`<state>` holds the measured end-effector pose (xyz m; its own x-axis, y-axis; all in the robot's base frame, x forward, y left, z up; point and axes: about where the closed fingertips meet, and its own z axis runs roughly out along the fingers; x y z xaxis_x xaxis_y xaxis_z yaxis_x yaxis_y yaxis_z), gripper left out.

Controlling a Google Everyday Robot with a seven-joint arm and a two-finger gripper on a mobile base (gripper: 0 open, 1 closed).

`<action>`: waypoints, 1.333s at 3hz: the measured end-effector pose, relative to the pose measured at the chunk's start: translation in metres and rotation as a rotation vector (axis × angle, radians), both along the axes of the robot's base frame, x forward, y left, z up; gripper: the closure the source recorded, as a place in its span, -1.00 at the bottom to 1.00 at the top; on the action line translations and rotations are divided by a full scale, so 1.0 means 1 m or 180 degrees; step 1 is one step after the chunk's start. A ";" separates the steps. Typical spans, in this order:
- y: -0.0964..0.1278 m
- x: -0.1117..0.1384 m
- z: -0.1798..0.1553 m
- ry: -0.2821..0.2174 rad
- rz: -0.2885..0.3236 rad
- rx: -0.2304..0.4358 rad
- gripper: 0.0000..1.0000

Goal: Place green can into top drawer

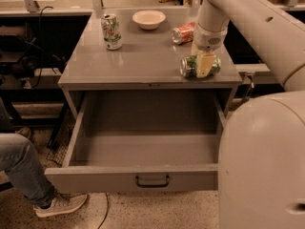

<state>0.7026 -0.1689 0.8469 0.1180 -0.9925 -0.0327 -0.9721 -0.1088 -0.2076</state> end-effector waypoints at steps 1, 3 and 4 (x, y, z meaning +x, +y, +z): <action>-0.005 -0.013 0.006 0.0019 -0.0071 0.0071 0.74; -0.011 -0.105 0.025 0.0328 -0.0522 0.0490 1.00; -0.011 -0.103 0.026 0.0309 -0.0516 0.0485 1.00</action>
Offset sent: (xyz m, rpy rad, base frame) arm -0.1189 -0.0395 0.0763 0.0994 0.0248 -0.1738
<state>0.5996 -0.1800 0.8730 -0.0535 -0.9809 -0.1869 -0.9906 0.0758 -0.1143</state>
